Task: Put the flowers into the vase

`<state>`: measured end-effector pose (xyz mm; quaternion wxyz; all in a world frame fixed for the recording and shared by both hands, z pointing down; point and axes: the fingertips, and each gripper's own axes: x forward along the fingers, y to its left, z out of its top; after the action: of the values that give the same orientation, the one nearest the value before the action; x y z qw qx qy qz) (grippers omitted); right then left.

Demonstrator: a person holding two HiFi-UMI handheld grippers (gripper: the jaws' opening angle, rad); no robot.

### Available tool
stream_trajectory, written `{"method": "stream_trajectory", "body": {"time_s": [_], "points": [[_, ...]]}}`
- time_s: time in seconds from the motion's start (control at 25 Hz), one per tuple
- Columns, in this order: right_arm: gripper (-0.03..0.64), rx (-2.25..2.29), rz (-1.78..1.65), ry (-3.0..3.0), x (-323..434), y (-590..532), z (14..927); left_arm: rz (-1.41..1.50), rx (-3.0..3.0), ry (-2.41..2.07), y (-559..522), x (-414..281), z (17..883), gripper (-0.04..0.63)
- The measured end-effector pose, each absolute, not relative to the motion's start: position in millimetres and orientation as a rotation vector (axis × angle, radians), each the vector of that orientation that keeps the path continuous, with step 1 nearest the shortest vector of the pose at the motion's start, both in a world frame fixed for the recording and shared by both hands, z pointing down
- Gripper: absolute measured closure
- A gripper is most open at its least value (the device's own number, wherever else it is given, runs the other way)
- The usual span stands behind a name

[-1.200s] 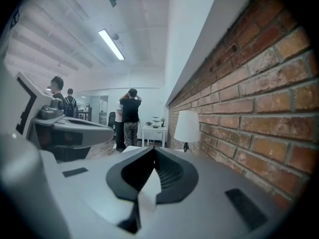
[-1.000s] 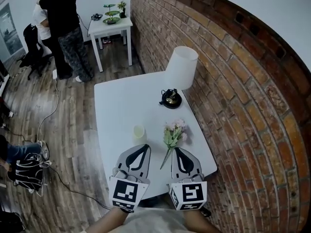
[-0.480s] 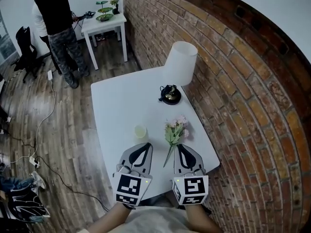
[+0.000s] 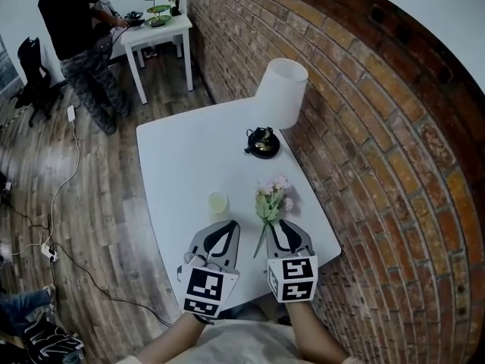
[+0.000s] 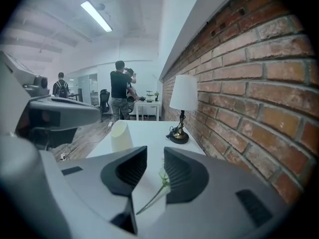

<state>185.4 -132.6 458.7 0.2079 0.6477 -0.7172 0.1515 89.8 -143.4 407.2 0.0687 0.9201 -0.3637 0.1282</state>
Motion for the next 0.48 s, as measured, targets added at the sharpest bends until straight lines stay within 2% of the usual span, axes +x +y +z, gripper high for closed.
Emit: {"method": "stream_trajectory", "body": {"time_s": [0.48], "points": [[0.472, 1.706, 0.676, -1.857, 206.0, -157.1, 529.9, 0.406, 2.746, -1.065, -145.5, 91.3, 418.8, 0.587]]}}
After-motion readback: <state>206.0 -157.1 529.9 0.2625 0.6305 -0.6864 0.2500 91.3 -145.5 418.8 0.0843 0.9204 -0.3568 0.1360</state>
